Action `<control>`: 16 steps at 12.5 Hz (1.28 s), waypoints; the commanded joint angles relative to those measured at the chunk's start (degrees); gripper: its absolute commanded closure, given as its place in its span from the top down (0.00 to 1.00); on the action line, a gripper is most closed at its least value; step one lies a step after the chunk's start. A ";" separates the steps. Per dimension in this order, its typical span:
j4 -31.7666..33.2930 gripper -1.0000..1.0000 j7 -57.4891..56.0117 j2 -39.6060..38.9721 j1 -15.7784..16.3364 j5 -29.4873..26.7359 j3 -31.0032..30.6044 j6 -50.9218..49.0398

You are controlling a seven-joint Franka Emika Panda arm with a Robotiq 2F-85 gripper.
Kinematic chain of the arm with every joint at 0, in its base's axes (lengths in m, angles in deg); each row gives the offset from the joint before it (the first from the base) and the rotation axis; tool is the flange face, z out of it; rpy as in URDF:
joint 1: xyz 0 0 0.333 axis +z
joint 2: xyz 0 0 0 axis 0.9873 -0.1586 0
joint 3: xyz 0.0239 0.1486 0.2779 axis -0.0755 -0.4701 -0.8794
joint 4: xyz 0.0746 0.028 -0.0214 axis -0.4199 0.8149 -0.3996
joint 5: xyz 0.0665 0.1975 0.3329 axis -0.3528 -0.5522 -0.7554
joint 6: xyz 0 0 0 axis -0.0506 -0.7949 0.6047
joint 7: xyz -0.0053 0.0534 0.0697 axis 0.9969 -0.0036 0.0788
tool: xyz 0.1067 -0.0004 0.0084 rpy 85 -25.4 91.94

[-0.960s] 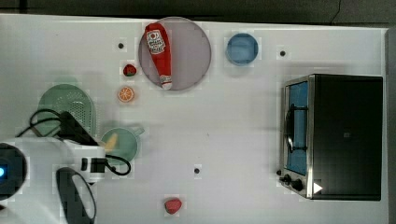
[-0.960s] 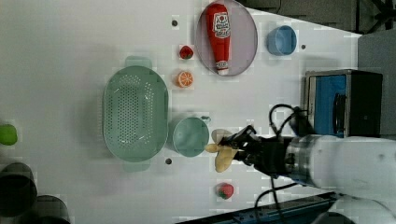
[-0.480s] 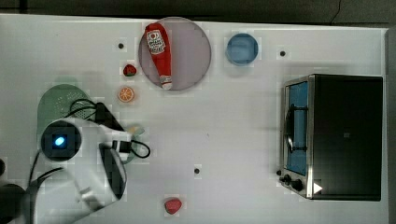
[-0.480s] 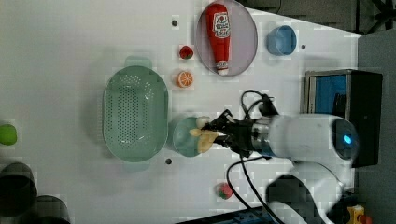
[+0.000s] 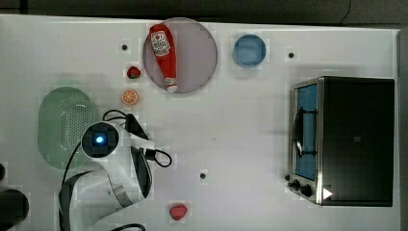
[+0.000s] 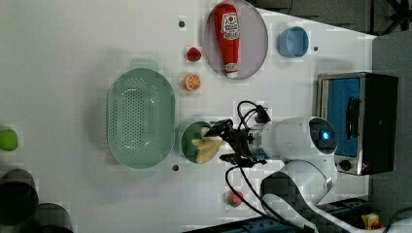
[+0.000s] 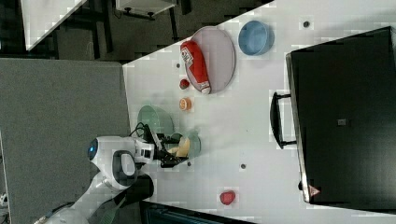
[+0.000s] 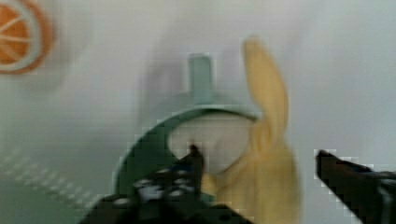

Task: Pick Banana and place it in mug.

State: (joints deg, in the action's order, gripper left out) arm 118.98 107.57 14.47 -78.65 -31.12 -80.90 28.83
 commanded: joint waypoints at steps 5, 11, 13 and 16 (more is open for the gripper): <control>-6.04 1.00 2.84 16.13 -0.15 -0.70 1.66 -10.59; -18.07 1.00 -11.82 26.12 -0.97 -0.72 14.85 -34.81; -22.53 1.00 -16.47 26.75 -1.09 -0.56 20.01 -40.33; -27.62 1.00 -22.82 26.65 -1.28 0.09 27.06 -44.56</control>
